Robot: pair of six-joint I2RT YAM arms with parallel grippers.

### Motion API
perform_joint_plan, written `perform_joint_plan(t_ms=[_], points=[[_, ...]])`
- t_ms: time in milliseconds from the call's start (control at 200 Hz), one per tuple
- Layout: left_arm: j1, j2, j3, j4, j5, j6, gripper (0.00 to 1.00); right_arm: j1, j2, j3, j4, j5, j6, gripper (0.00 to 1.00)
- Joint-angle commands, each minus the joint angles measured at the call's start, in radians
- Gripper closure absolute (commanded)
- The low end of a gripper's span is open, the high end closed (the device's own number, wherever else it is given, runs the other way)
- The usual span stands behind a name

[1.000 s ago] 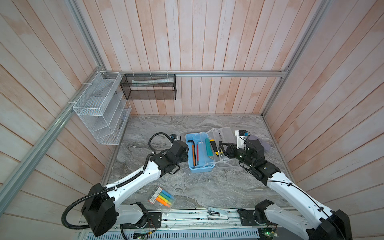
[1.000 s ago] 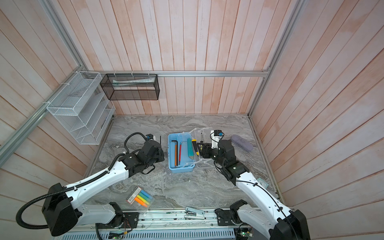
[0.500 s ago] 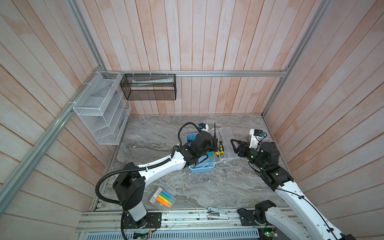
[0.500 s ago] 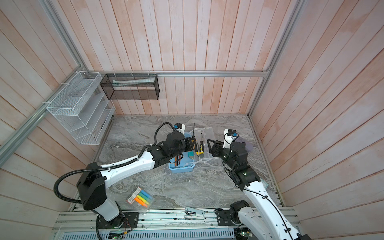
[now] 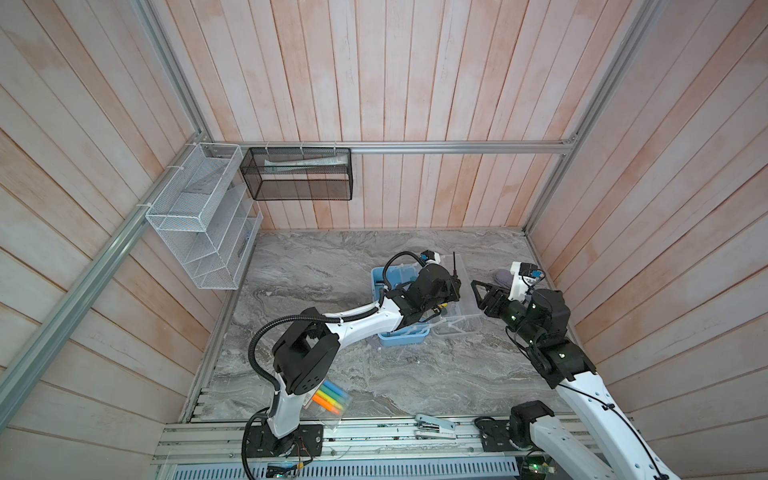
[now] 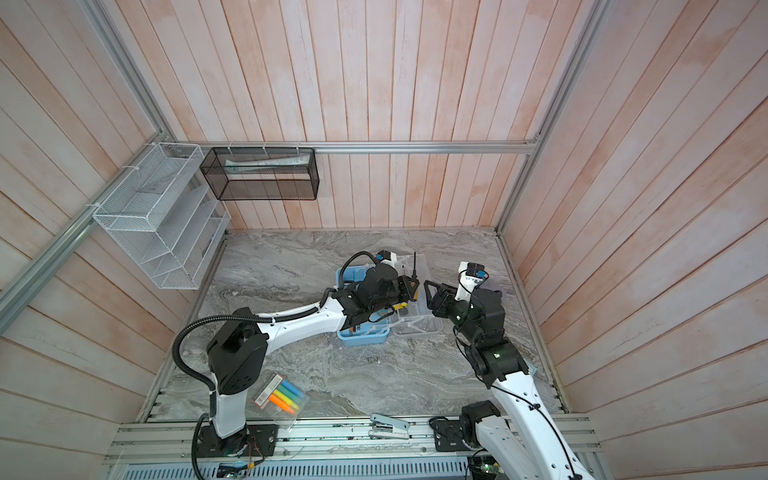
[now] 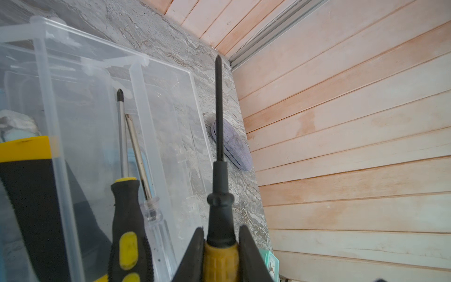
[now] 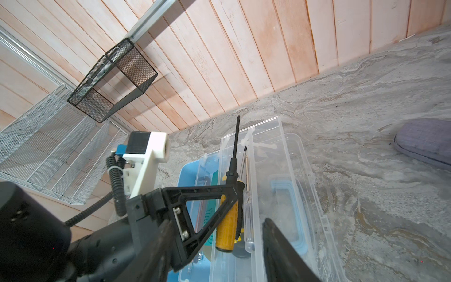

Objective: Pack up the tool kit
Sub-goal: 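Carry the yellow-handled screwdriver into the clear lid and open the left gripper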

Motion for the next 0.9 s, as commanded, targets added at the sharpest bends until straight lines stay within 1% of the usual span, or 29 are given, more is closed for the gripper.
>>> perform_joint_plan(t_ms=[0,340,470,515,625,660,740,895], points=[[-0.001,0.035,0.047,0.045,-0.003,-0.054,1.00,-0.016,-0.021,-0.011,-0.027,-0.027,-0.026,0.42],[0.002,0.121,0.114,0.018,0.003,-0.119,1.00,-0.042,-0.044,-0.031,-0.034,-0.059,-0.041,0.42],[0.002,0.147,0.144,0.002,0.010,-0.124,1.00,-0.045,-0.046,-0.045,-0.022,-0.073,-0.034,0.42],[0.002,0.151,0.148,-0.001,0.010,-0.125,0.96,-0.045,-0.044,-0.046,-0.023,-0.076,-0.035,0.42],[0.002,0.154,0.138,0.012,0.015,-0.135,0.80,-0.046,-0.049,-0.051,-0.024,-0.073,-0.039,0.42],[0.002,0.157,0.137,0.012,0.018,-0.137,0.77,-0.049,-0.049,-0.052,-0.024,-0.073,-0.040,0.42],[0.002,0.165,0.143,0.013,0.024,-0.141,0.71,-0.050,-0.048,-0.056,-0.023,-0.075,-0.042,0.42],[0.002,0.186,0.170,-0.002,0.047,-0.145,0.66,-0.052,-0.043,-0.065,-0.017,-0.083,-0.039,0.42]])
